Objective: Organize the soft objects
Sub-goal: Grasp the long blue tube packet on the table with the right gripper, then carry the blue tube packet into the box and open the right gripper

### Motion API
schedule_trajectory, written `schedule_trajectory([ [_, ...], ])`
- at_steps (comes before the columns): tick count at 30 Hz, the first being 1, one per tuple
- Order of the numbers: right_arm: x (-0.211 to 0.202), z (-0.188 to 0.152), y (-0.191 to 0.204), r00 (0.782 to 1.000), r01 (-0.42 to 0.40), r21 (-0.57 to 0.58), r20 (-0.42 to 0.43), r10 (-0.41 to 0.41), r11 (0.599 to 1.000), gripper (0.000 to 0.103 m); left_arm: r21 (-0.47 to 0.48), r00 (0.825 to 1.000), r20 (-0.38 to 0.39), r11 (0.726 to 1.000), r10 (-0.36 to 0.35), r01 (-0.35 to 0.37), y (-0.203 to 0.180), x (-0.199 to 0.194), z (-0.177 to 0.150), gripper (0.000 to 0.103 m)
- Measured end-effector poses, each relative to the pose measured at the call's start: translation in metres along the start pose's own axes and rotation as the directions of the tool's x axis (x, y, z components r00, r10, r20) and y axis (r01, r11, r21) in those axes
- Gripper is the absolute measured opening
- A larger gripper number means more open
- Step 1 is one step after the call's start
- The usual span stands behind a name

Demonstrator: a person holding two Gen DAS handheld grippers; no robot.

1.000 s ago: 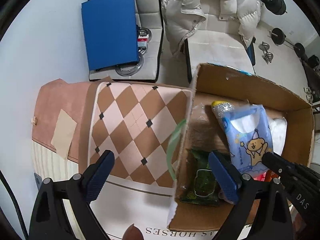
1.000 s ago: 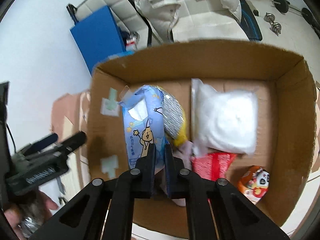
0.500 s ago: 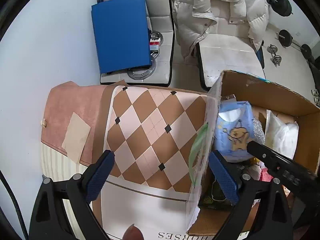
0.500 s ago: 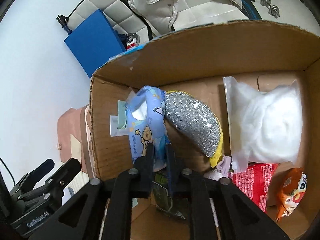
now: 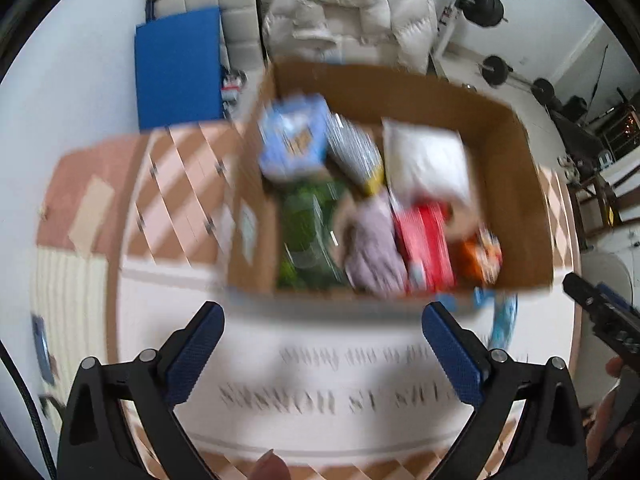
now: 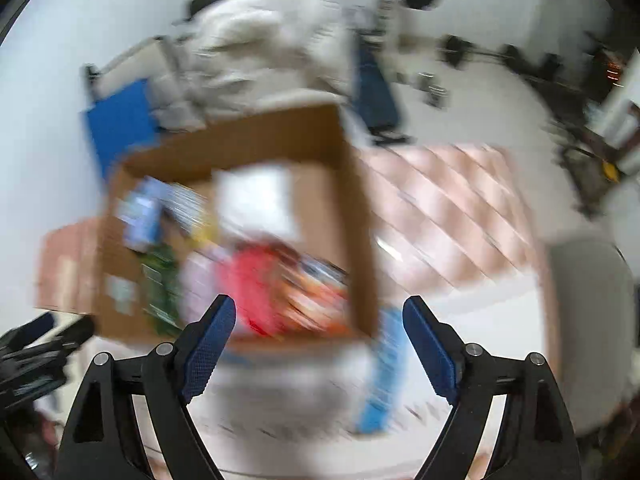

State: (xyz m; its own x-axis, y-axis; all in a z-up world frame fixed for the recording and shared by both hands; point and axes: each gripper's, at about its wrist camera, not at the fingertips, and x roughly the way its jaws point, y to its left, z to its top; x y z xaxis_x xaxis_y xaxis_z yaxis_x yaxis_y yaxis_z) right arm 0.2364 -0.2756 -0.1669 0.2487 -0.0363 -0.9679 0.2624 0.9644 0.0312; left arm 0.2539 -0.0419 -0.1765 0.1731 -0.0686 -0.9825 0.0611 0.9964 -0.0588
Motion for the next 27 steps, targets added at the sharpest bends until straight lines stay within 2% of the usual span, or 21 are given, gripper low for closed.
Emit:
schedule_trajectory([
  [3,0.027,-0.039,-0.042,0.995,0.044,0.072,-0.093,-0.037,0.996,0.088,0.032,0.998,-0.056,0.999,0.014,-0.012,-0.015,0.019,-0.025,0.101],
  [5,0.051,-0.056,-0.056,0.987,0.057,0.100,-0.152,-0.042,0.993,0.088,0.052,0.995,-0.092,0.998,0.029,-0.025,-0.022,0.034,-0.036,0.101],
  [8,0.083,-0.075,-0.070,0.979,0.076,0.123,-0.197,-0.050,0.989,0.088,0.060,0.994,-0.092,0.997,0.055,-0.050,-0.028,0.040,-0.044,0.101],
  [12,0.121,-0.080,-0.072,0.974,0.072,0.136,-0.221,-0.040,0.988,0.084,0.059,0.994,-0.080,0.996,0.069,-0.065,-0.032,0.038,-0.049,0.101],
  [16,0.145,-0.087,-0.068,0.963,0.073,0.124,-0.268,-0.038,0.990,0.071,0.063,0.995,-0.079,0.996,0.061,-0.056,-0.035,0.036,-0.050,0.101],
  [18,0.154,-0.090,-0.068,0.957,0.076,0.113,-0.289,-0.041,0.991,0.056,0.059,0.995,-0.079,0.997,0.053,-0.049,-0.036,0.033,-0.050,0.101],
  [20,0.160,-0.096,-0.068,0.949,0.086,0.105,-0.312,-0.050,0.991,0.027,0.055,0.996,-0.069,0.997,0.054,-0.050,-0.038,0.028,-0.050,0.101],
  [21,0.159,-0.098,-0.068,0.950,0.091,0.106,-0.306,-0.054,0.990,0.027,0.057,0.996,-0.061,0.997,0.058,-0.054,-0.038,0.026,-0.049,0.101],
  [22,0.157,-0.101,-0.068,0.952,0.100,0.094,-0.299,-0.068,0.990,0.020,0.059,0.997,-0.053,0.997,0.061,-0.058,-0.039,0.022,-0.048,0.101],
  [23,0.155,-0.104,-0.067,0.952,0.103,0.076,-0.296,-0.077,0.992,0.018,0.064,0.997,-0.046,0.996,0.064,-0.061,-0.040,0.019,-0.047,0.101],
  [27,0.131,-0.118,-0.071,0.957,0.068,0.069,-0.287,-0.045,0.995,0.015,0.081,0.998,-0.015,0.995,0.056,-0.055,-0.046,-0.001,-0.039,0.101],
])
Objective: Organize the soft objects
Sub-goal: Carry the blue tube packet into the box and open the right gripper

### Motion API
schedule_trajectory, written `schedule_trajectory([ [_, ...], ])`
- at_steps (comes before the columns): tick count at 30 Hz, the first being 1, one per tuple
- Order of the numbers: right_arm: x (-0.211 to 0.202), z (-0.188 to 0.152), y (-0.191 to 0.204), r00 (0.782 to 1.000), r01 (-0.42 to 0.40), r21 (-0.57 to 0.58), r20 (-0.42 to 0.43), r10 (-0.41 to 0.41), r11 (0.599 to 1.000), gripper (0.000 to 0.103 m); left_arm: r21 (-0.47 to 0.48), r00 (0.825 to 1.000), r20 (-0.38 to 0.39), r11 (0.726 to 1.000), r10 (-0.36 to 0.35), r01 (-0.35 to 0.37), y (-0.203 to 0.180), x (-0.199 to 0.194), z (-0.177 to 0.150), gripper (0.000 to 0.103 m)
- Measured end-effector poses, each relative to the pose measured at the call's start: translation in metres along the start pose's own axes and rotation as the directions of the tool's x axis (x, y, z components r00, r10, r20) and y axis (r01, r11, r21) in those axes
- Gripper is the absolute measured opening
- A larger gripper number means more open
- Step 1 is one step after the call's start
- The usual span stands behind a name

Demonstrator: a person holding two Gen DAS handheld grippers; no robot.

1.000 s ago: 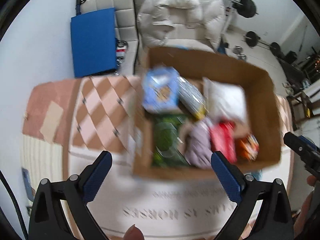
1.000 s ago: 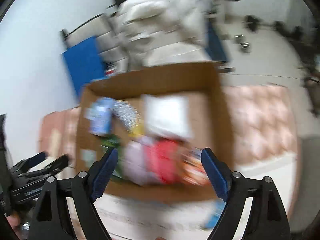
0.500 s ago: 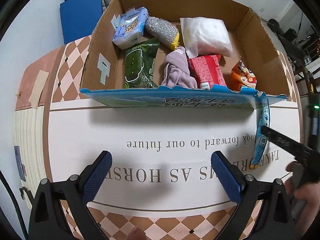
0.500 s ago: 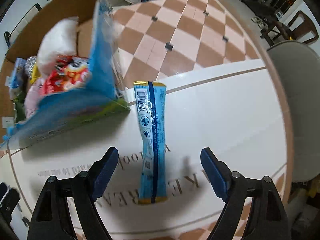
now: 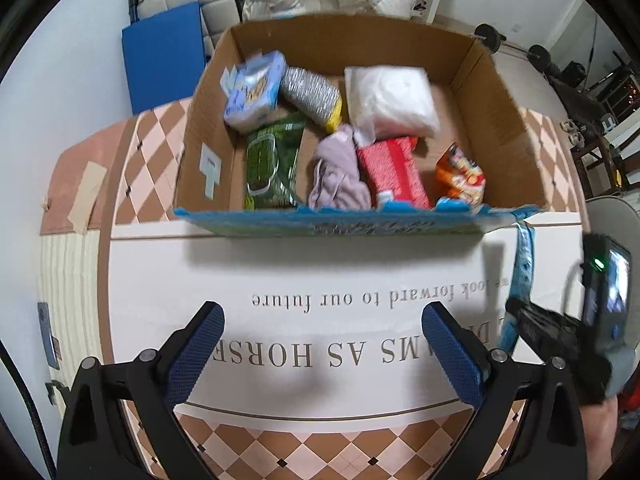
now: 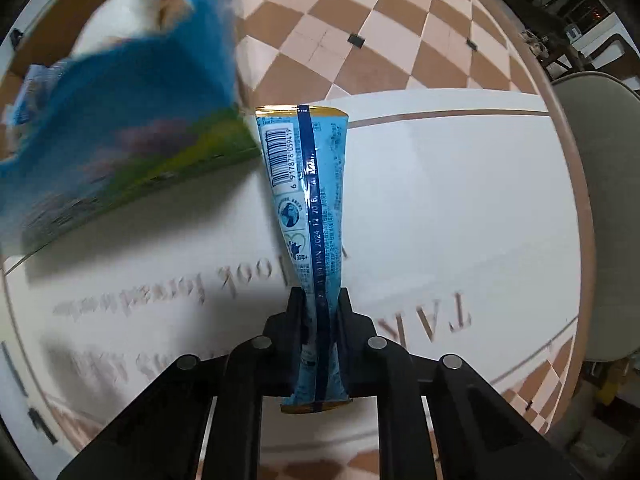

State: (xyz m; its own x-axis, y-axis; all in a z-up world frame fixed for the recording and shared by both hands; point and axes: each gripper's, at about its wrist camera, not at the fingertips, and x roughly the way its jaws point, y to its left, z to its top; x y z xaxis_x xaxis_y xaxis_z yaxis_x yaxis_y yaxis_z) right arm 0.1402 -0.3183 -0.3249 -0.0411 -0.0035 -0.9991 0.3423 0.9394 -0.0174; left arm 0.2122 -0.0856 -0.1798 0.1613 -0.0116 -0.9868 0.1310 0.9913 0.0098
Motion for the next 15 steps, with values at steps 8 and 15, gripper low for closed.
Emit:
schedule_trajectory([
  [8,-0.134,-0.014,-0.017,0.974,-0.128,-0.064,0.182,0.138,0.990,0.015,0.040,0.995,0.065,0.997,-0.074,0.072,-0.011,-0.052,0.047,0.101],
  [15,-0.189,0.075,0.032,0.941,-0.137,-0.159,0.286,0.179,0.978,0.015,0.091,0.994,0.105,0.996,-0.015,0.005,-0.022,-0.021,0.131,0.101],
])
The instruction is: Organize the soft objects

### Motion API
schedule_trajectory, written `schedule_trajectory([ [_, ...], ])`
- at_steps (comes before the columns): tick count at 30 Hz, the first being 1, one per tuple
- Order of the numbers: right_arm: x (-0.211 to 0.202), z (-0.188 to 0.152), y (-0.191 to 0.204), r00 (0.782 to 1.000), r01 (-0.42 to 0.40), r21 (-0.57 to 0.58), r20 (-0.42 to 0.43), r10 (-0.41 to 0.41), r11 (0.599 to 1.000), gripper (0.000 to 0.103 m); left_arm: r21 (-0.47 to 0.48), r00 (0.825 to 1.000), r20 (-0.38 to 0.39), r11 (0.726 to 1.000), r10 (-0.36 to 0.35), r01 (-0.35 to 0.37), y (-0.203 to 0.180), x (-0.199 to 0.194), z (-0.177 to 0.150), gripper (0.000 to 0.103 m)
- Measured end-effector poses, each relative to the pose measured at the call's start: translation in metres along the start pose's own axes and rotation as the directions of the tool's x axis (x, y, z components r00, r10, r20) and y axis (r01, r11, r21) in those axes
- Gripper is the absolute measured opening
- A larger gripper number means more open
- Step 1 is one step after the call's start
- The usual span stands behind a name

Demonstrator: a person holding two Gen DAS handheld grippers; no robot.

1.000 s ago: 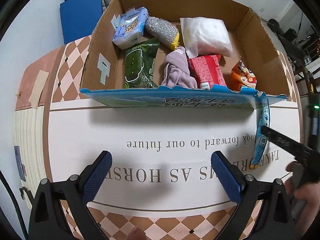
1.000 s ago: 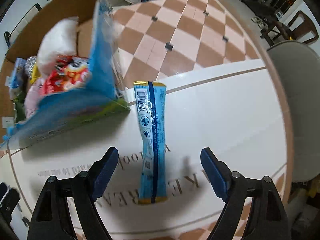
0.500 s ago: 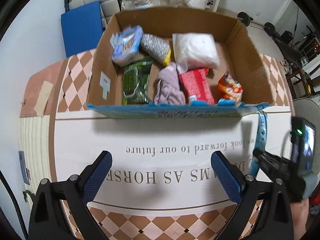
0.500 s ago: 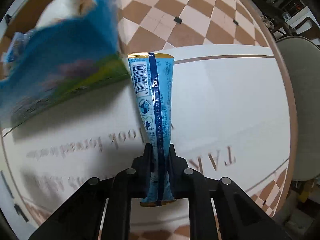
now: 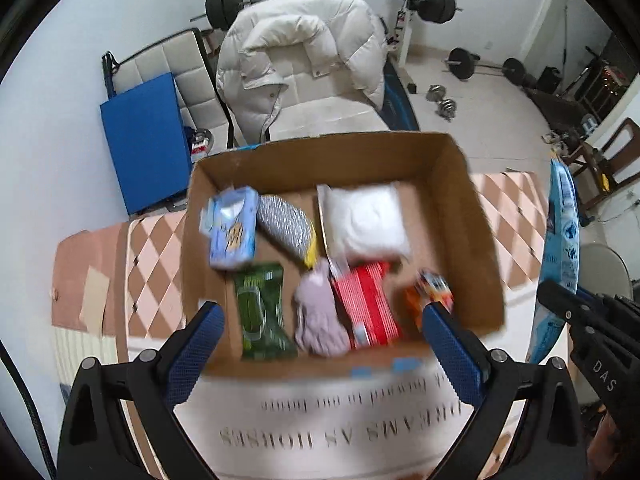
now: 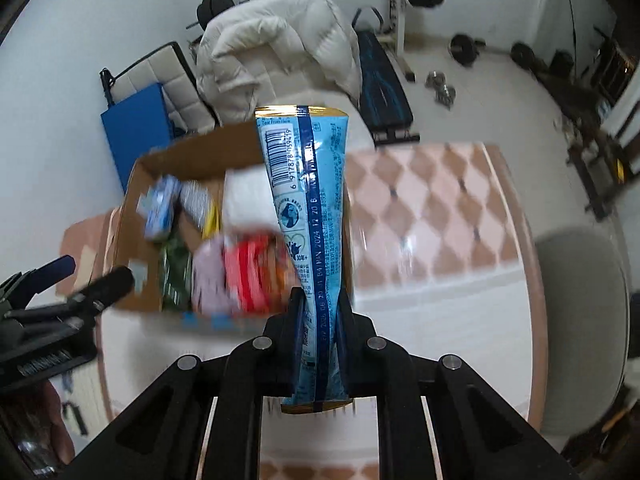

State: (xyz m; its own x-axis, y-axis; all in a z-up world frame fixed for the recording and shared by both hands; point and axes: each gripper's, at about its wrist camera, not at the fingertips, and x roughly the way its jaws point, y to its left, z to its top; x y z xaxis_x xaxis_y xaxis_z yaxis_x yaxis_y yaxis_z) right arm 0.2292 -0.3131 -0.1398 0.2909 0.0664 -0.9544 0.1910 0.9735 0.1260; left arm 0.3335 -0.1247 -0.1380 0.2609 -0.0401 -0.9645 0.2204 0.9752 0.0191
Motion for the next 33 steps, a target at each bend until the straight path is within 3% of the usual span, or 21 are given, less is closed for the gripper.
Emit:
schedule_trajectory([
  [4,0.051,0.060,0.024,0.999,0.017,-0.011,-0.040,-0.018,1.000,0.015,-0.036,0.998,-0.056,0.999,0.019,-0.021,0.012,0.044,0.032,0.101],
  [9,0.097,0.097,0.036,0.994,0.056,-0.025,-0.088,-0.058,0.998,0.015,-0.045,0.994,-0.092,0.997,0.052,-0.056,0.017,0.081,0.054,0.101],
  [17,0.150,0.107,0.041,0.983,0.074,-0.028,-0.167,-0.078,0.997,0.015,0.014,0.984,-0.144,0.994,0.107,-0.106,0.011,0.117,0.058,0.101],
  [25,0.165,0.107,0.041,0.970,0.096,-0.070,-0.217,-0.109,0.993,0.019,0.001,0.984,-0.156,0.996,0.089,-0.090,0.015,0.116,0.054,0.101],
  [27,0.161,0.107,0.041,0.970,0.096,-0.074,-0.218,-0.110,0.993,0.028,-0.009,0.985,-0.151,0.996,0.081,-0.084,0.016,0.111,0.055,0.101],
  [29,0.155,0.107,0.041,0.970,0.100,-0.078,-0.213,-0.114,0.992,0.051,-0.015,0.987,-0.143,0.997,0.078,-0.080,0.017,0.105,0.054,0.101],
  [33,0.140,0.106,0.044,0.973,0.094,-0.080,-0.203,-0.109,0.992,0.063,-0.022,0.989,-0.126,0.996,0.079,-0.083,0.020,0.090,0.049,0.101],
])
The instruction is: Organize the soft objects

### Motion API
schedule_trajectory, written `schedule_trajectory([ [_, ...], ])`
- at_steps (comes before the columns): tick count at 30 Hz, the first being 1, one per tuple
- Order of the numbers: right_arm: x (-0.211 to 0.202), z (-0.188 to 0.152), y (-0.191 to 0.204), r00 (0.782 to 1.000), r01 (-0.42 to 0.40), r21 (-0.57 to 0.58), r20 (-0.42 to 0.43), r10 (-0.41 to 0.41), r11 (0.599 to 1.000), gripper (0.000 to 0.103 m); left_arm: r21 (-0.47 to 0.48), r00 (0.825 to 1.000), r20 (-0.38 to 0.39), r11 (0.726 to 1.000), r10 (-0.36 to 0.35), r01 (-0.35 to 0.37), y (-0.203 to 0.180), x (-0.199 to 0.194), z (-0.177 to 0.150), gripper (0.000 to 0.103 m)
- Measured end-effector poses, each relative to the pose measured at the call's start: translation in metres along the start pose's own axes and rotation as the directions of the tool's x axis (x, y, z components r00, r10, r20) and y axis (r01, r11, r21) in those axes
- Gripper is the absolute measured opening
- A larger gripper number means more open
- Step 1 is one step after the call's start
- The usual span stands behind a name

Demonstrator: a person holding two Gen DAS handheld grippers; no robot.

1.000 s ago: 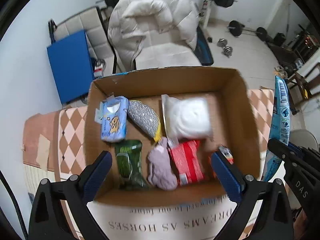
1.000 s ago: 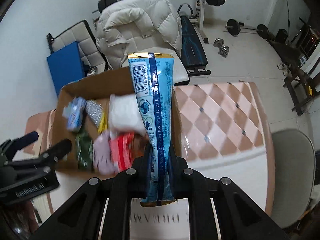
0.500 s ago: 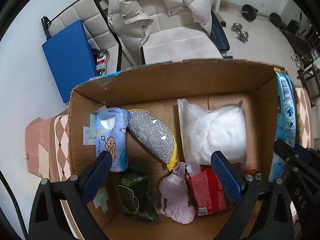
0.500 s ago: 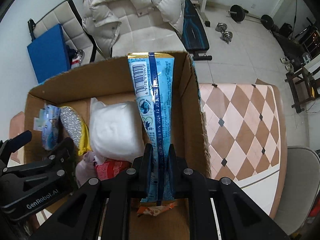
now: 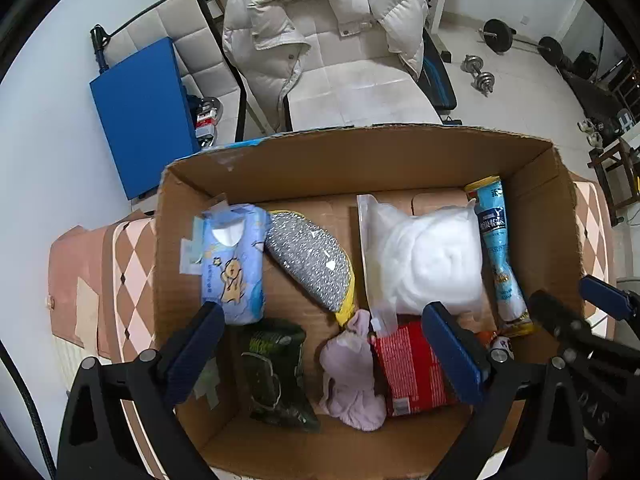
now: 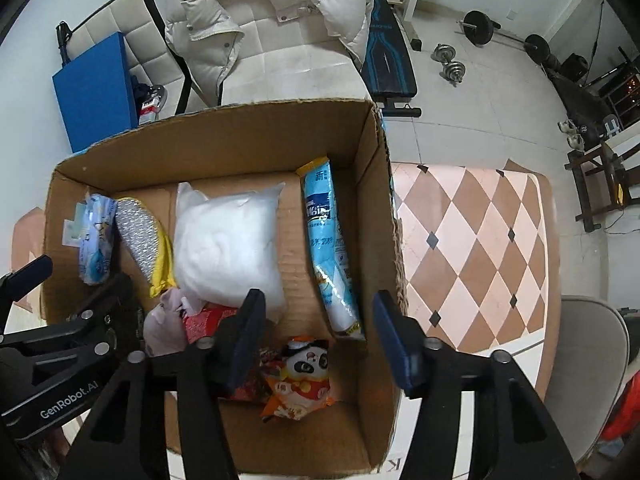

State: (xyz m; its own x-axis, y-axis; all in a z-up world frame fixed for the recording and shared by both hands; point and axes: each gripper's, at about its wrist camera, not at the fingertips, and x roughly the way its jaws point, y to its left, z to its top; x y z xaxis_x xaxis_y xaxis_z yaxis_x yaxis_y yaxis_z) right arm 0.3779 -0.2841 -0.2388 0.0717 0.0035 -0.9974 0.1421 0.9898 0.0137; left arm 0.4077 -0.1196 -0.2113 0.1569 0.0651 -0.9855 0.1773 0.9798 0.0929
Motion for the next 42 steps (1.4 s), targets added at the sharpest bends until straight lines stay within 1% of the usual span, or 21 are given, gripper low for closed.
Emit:
schedule_trajectory([
  [1,-0.003,-0.002,0.001,1.000,-0.008,-0.003,-0.003,0.008,1.000,0.069,-0.004,1.000,0.004,1.000,0.002,-0.002,0.001,-0.003,-0.002,0.101],
  [3,-0.009,-0.008,0.003,1.000,0.000,-0.012,-0.004,0.000,1.000,0.075,-0.019,1.000,0.013,1.000,-0.005,0.005,0.006,-0.011,-0.008,0.101],
  [5,-0.013,-0.016,0.002,1.000,0.003,-0.008,-0.012,-0.004,1.000,0.087,-0.038,1.000,0.014,0.999,-0.015,0.015,0.011,-0.017,-0.013,0.101],
  [8,-0.015,-0.030,-0.002,1.000,-0.004,0.005,-0.027,0.004,1.000,0.100,-0.052,1.000,0.012,0.998,-0.021,0.021,0.016,-0.023,-0.024,0.101],
  [13,-0.019,-0.051,-0.002,0.999,-0.007,-0.001,-0.043,0.007,1.000,0.101,-0.067,1.000,0.022,0.998,-0.007,0.009,0.020,-0.035,-0.038,0.101],
  [14,-0.022,-0.055,-0.002,0.999,0.000,-0.006,-0.038,-0.001,1.000,0.103,-0.072,1.000,0.028,0.997,-0.006,0.007,0.021,-0.039,-0.041,0.101],
  [18,-0.035,-0.064,0.000,1.000,0.015,-0.015,-0.016,-0.015,1.000,0.103,-0.089,0.999,0.051,0.996,0.004,0.000,0.025,-0.053,-0.050,0.101],
  [21,-0.051,-0.070,-0.002,0.999,0.024,-0.019,0.022,-0.024,1.000,0.103,-0.092,0.996,0.088,0.996,0.009,-0.001,0.026,-0.074,-0.065,0.101],
  [26,-0.100,-0.095,-0.008,0.993,0.033,-0.013,0.115,-0.032,0.999,0.103,-0.088,0.986,0.165,0.996,0.019,-0.004,0.022,-0.117,-0.099,0.101],
  [30,-0.144,-0.125,-0.013,0.982,0.028,-0.006,0.186,-0.027,1.000,0.103,-0.076,0.978,0.207,0.997,0.001,0.015,0.016,-0.152,-0.131,0.101],
  [33,-0.173,-0.147,-0.017,0.975,0.017,-0.006,0.221,-0.015,1.000,0.103,-0.075,0.974,0.227,0.996,-0.021,0.039,0.015,-0.175,-0.149,0.101],
  [35,-0.193,-0.164,-0.018,0.970,0.012,-0.010,0.245,-0.009,1.000,0.103,-0.084,0.966,0.257,0.995,-0.031,0.055,0.014,-0.195,-0.163,0.101],
  [37,-0.216,-0.182,-0.021,0.962,0.006,-0.016,0.273,-0.001,1.000,0.103,-0.102,0.954,0.298,0.993,-0.021,0.054,0.015,-0.215,-0.179,0.101],
  [39,-0.237,-0.199,-0.025,0.955,0.010,-0.012,0.295,-0.006,1.000,0.103,-0.106,0.947,0.320,0.993,-0.014,0.051,0.013,-0.231,-0.192,0.101],
  [42,-0.267,-0.224,-0.029,0.937,0.030,-0.006,0.349,-0.026,1.000,0.103,-0.105,0.940,0.340,0.993,-0.006,0.044,0.013,-0.251,-0.208,0.101],
])
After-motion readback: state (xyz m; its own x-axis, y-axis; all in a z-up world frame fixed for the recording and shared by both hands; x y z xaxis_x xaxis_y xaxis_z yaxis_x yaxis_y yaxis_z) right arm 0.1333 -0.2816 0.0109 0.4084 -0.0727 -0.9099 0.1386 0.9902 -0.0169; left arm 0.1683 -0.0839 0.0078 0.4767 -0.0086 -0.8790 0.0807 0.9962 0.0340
